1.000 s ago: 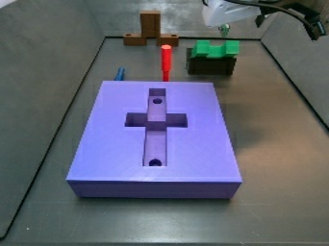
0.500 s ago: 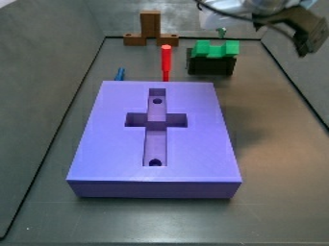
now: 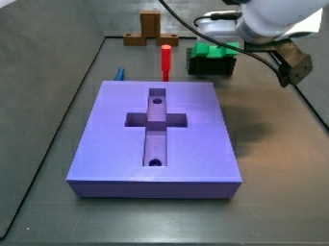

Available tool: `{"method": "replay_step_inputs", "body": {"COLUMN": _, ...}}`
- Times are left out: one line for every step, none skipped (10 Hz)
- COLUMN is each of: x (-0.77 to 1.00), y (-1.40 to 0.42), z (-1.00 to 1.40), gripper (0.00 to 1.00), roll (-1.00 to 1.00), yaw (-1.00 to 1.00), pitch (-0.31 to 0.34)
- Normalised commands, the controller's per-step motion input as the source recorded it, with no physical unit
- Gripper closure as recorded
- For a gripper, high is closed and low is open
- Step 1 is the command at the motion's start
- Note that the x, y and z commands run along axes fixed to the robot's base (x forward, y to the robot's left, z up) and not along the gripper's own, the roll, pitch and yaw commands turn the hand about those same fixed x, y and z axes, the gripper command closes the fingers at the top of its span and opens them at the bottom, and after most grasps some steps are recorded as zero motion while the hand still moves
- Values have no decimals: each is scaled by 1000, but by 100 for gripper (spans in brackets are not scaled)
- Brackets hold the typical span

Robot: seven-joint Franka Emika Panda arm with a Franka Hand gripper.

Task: Pick up the green object. Move up. Place the green object on the fixture. Regrasp the green object. Move to above the board. Insert the green object.
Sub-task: Regrasp the green object.

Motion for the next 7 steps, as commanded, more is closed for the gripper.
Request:
{"method": "replay_step_inputs", "body": {"x": 0, "y": 0, "z": -106, "gripper": 0, "roll": 0, "yaw": 0, "pitch": 3}}
{"method": "replay_step_inputs", "body": {"x": 0, "y": 0, "z": -186, "gripper": 0, "roll": -66, "yaw": 0, "pitch": 0}}
{"method": "replay_step_inputs", "body": {"x": 0, "y": 11, "z": -240, "gripper": 0, "roll": -166, "yaw": 20, "pitch": 0}}
{"method": "replay_step_inputs", "body": {"x": 0, "y": 34, "z": -243, "gripper": 0, "roll": -334, "yaw": 60, "pitch": 0}}
{"method": "replay_step_inputs", "body": {"x": 0, "y": 17, "z": -177, "gripper": 0, "roll": -294, "yaw": 49, "pitch": 0}}
{"method": "replay_step_inputs", "body": {"x": 0, "y": 6, "z": 0, "gripper": 0, "roll": -23, "yaw": 0, "pitch": 0}}
{"method": "replay_step_inputs", "body": {"x": 0, "y": 17, "z": 0, "gripper": 0, "roll": 0, "yaw": 0, "pitch": 0}}
